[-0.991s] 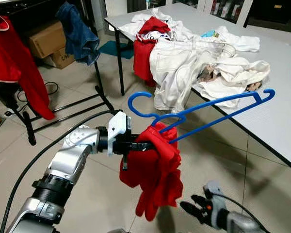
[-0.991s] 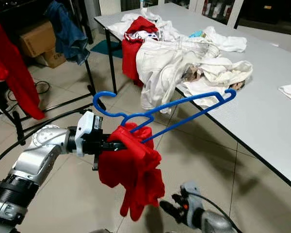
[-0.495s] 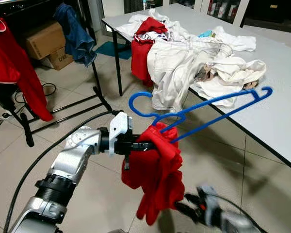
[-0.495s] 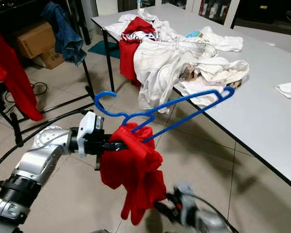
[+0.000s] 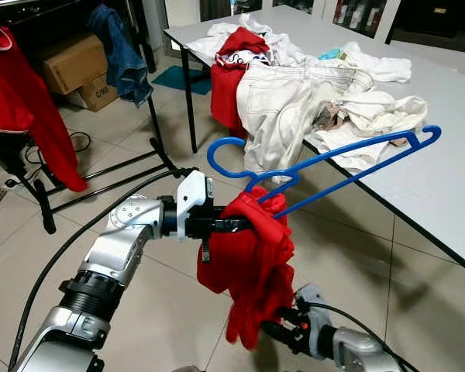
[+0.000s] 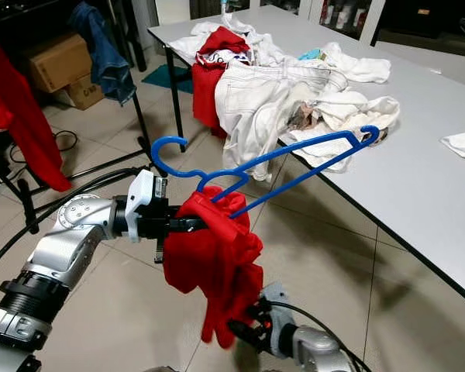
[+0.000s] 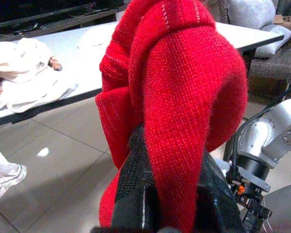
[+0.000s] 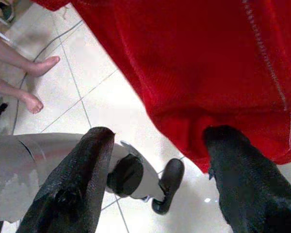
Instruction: Hang hanger
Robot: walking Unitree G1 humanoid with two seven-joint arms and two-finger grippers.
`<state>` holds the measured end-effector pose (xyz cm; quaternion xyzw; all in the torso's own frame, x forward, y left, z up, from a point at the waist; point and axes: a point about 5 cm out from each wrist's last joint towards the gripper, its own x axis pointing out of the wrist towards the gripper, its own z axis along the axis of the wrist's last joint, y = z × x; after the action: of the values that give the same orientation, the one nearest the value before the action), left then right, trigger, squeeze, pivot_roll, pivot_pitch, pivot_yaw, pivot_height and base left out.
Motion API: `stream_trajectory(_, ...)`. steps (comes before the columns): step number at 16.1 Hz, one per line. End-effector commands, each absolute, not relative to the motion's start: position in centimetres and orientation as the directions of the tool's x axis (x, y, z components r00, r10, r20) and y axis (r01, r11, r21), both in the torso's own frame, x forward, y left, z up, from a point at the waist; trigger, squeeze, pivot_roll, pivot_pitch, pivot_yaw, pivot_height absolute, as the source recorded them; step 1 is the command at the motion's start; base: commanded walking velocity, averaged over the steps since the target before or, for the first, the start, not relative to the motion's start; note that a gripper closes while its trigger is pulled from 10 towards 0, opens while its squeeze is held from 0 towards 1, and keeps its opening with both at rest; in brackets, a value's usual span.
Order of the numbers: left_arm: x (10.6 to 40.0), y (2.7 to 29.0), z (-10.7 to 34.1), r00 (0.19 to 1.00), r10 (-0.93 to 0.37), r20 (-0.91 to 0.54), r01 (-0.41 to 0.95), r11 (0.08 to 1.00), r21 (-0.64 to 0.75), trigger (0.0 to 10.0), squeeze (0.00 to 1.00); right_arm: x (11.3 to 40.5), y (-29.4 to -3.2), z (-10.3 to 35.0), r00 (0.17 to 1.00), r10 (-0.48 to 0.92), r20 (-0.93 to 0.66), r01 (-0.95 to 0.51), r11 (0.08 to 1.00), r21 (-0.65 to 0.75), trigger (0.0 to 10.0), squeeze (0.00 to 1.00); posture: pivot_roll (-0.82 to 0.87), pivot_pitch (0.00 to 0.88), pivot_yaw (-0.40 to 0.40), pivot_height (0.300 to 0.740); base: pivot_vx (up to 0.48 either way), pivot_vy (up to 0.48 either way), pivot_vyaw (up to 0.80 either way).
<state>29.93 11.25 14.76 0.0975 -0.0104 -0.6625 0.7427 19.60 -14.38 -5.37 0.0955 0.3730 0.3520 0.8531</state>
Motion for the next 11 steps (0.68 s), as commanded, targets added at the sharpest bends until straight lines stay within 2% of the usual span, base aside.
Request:
stream_trajectory(1,30.4,11.4,15.8,0.136,-0.986,-0.094,0.972,0.114,0.205,10.0,0.0,20.0,-14.1,-5.2,0.479,0.671,-0.566,-0.524,0.736,0.43,10.0,0.0,-0.08,0.0,0.039,0.74,0.0,0.0,0.0)
stream_trajectory(3,30.5,11.3,15.9,0.134,-0.987,-0.091,0.972,0.113,0.206,10.0,0.0,20.5,-13.4,-5.3,0.477,0.656,-0.585,-0.524,0.746,0.41,10.0,0.0,-0.1,0.0,0.038,0.74,0.0,0.0,0.0)
stream_trajectory(6,30.4,10.9,15.8,0.129,-0.988,-0.082,0.973,0.11,0.204,10.0,0.0,21.7,-13.4,-5.2,0.534,0.563,-0.631,-0.471,0.818,0.33,10.0,0.0,-0.09,0.0,0.034,0.74,0.0,0.0,0.0)
stream_trajectory(9,30.3,10.8,15.7,0.126,-0.989,-0.077,0.973,0.109,0.201,10.0,0.0,22.0,-13.7,-5.3,0.57,0.513,-0.642,-0.401,0.855,0.328,10.0,0.0,-0.09,0.0,0.034,0.74,0.0,0.0,0.0)
stream_trajectory(11,30.2,10.8,15.7,0.129,-0.989,-0.073,0.973,0.112,0.2,10.0,0.0,21.7,-13.6,-5.6,0.563,0.5,-0.658,-0.385,0.863,0.326,10.0,0.0,-0.09,0.0,0.032,0.74,0.0,0.0,0.0)
